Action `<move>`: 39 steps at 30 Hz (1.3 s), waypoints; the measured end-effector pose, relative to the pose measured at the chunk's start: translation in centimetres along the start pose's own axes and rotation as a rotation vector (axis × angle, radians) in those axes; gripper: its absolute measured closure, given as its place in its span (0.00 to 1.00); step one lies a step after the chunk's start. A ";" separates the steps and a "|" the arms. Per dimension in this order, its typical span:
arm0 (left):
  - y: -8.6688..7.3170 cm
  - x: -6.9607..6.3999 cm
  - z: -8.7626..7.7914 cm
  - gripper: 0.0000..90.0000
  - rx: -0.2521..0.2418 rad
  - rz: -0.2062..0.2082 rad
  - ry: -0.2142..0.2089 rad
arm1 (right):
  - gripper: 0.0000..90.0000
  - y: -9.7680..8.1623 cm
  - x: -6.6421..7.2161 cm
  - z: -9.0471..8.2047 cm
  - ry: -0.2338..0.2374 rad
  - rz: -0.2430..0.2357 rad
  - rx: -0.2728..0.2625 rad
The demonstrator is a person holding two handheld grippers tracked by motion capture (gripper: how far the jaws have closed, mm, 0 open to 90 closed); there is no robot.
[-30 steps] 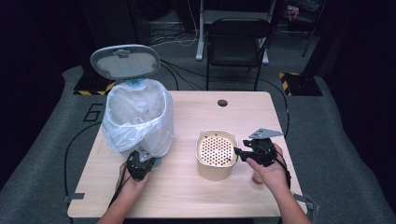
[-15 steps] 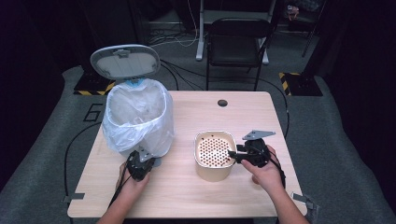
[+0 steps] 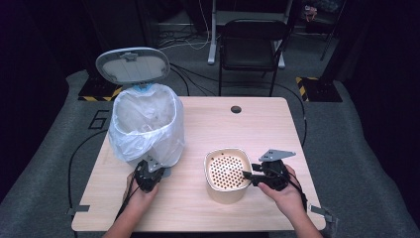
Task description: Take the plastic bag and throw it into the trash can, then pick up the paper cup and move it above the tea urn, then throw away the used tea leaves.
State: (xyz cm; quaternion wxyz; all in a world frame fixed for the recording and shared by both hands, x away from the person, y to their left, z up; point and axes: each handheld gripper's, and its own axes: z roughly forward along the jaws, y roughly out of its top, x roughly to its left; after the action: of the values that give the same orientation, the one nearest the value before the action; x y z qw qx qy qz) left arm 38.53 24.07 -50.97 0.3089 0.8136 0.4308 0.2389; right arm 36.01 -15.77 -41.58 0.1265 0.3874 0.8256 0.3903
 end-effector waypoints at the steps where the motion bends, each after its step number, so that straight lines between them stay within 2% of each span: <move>1: 0.0 0.0 0.0 1.00 0.001 0.002 0.001 | 0.61 -0.1 0.1 -0.1 0.002 -0.001 0.000; 5: 0.0 0.0 0.0 1.00 0.001 -0.001 -0.001 | 0.54 -0.2 0.2 -0.5 -0.004 -0.003 -0.010; 9: 0.0 0.0 0.0 1.00 0.001 -0.002 -0.003 | 0.45 0.2 -0.1 -1.8 -0.018 0.031 -0.071; 13: 0.0 0.0 0.0 1.00 0.000 -0.003 -0.003 | 0.37 0.3 -1.0 -3.3 -0.056 0.043 -0.117; 15: 0.0 0.0 0.0 1.00 0.003 0.001 -0.003 | 0.33 0.1 -1.5 -3.6 -0.079 0.046 -0.123; 23: 0.0 0.0 0.0 1.00 0.005 0.000 0.001 | 0.22 -2.1 -3.0 -3.6 -0.159 0.045 -0.102; 32: 0.0 0.0 0.0 1.00 0.002 0.000 0.001 | 0.16 -4.6 -4.3 -3.7 -0.200 0.074 -0.085; 39: 0.0 0.0 0.0 1.00 0.006 0.003 -0.001 | 0.16 -5.8 -5.0 -3.1 -0.209 0.107 -0.054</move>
State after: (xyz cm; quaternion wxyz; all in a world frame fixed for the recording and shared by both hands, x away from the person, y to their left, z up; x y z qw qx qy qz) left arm 38.54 24.04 -50.93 0.3063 0.8153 0.4300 0.2378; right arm 34.65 -23.44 -44.31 0.2011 0.4659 0.7754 0.3759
